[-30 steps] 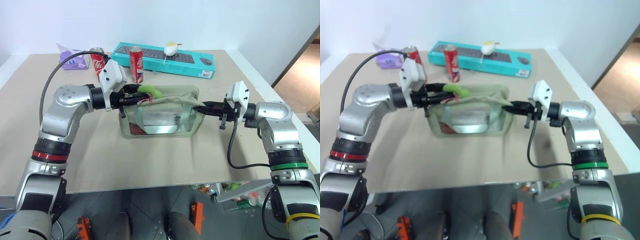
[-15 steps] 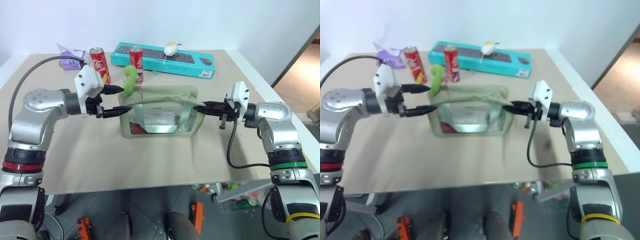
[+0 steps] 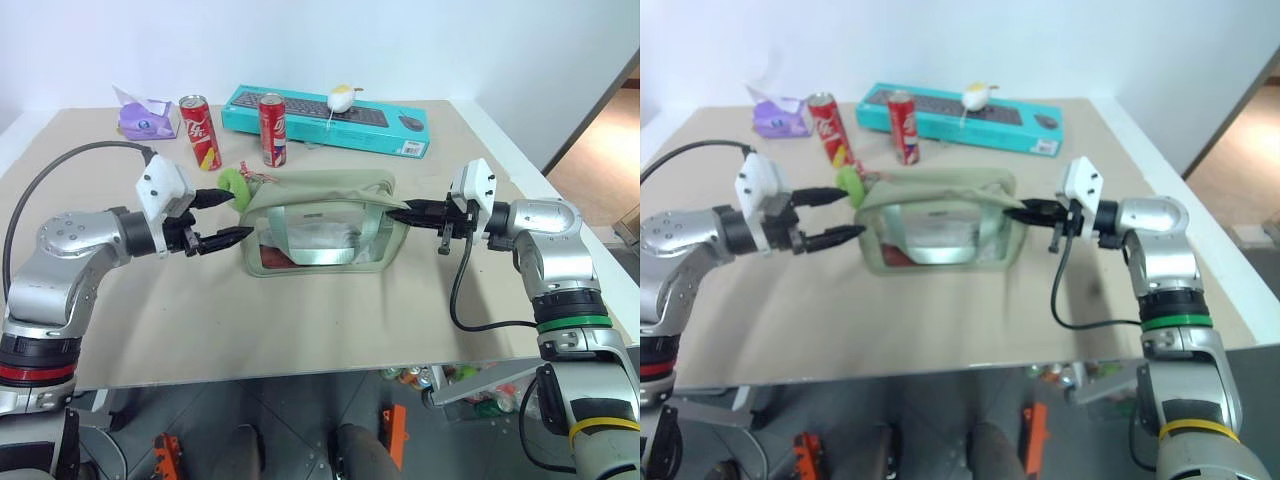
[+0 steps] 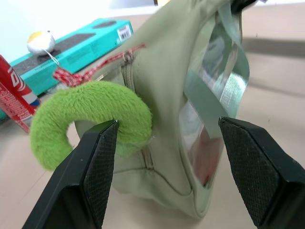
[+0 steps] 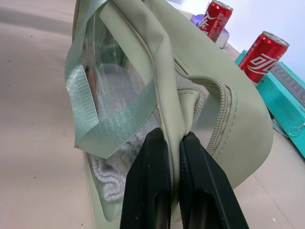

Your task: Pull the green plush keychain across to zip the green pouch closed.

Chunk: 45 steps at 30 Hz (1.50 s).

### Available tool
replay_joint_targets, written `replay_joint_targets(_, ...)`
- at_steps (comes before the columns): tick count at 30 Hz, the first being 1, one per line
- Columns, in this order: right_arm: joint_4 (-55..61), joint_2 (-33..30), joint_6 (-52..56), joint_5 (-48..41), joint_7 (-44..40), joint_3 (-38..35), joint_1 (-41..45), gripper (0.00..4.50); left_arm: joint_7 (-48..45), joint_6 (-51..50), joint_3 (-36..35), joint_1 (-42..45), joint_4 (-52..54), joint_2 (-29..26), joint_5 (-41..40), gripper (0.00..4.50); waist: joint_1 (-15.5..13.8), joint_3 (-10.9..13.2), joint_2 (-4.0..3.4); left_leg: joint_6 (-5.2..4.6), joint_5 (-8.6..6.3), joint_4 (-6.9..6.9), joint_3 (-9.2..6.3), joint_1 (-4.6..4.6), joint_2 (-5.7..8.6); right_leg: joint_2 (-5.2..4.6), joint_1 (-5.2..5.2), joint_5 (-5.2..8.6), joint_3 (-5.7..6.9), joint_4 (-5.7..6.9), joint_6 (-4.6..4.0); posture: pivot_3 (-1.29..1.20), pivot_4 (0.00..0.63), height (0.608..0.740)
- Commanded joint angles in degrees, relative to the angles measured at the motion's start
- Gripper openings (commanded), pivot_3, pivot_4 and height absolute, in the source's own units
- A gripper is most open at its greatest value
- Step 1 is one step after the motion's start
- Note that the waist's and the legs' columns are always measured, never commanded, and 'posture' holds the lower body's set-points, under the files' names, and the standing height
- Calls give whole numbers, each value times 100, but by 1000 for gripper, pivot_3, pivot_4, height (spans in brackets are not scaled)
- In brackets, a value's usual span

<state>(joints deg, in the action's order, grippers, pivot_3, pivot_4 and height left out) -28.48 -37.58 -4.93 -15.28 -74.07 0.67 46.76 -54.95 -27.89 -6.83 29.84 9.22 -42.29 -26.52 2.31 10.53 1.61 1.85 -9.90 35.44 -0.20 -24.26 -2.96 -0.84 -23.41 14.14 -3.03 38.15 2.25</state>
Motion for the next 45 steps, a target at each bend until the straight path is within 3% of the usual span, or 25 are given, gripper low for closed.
replay_joint_targets(1,66,-90,-37,10,-29,-84,65,0,588,-633,-894,-91,421,263,-945,3483,0,0,0,0,0,0,0,0,0,-1,0,0,0,0,1,0,150,740)
replay_joint_targets(6,112,-113,-31,4,-19,-100,2,0,1148,-1139,-1487,-411,615,386,-1540,3483,7,0,1,0,0,2,-2,0,-1,-1,1,0,1,1,1,0,150,740)
replay_joint_targets(11,93,-96,-31,14,-15,-80,3,0,1325,-715,-1427,-1100,727,380,-1108,3483,15,0,2,0,0,1,2,4,0,-2,4,0,-3,1,0,0,150,740)
replay_joint_targets(22,103,-104,-22,43,5,-79,13,0,1481,-131,-770,-830,407,905,-719,3483,-17,0,3,5,4,4,2,7,-1,1,6,-11,-2,0,-1,0,150,740)
replay_joint_targets(37,350,-228,78,24,75,-128,-158,0,1665,-70,-531,-438,-120,1444,-718,3483,-22,0,3,5,4,4,2,4,2,-1,7,-11,-3,0,1,0,150,740)
replay_joint_targets(45,367,-250,87,35,88,-124,-166,0,1554,87,-443,-392,-266,1456,-681,970,-31,0,3,5,4,4,1,5,2,-1,6,-11,-3,0,2,0,150,740)
